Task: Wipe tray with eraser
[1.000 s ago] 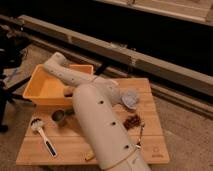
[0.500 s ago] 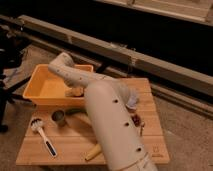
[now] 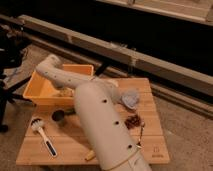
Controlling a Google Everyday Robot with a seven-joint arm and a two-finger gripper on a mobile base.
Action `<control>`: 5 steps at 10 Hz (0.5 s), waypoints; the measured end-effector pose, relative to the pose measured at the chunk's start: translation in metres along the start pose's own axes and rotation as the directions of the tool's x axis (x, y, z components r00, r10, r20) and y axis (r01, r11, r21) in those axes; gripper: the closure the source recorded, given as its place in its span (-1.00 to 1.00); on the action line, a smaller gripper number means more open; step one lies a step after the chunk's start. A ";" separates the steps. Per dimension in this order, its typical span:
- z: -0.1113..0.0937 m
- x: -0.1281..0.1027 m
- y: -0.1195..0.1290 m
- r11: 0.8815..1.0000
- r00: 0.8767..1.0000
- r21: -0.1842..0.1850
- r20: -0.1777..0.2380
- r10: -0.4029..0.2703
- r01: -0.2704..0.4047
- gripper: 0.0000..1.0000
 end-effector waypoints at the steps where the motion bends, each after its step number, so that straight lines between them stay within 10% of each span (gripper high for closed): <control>1: -0.001 -0.003 0.000 1.000 1.000 0.010 0.004 -0.020 0.020 0.59; 5: -0.019 -0.007 -0.005 0.993 0.998 0.116 0.046 -0.033 0.028 -0.17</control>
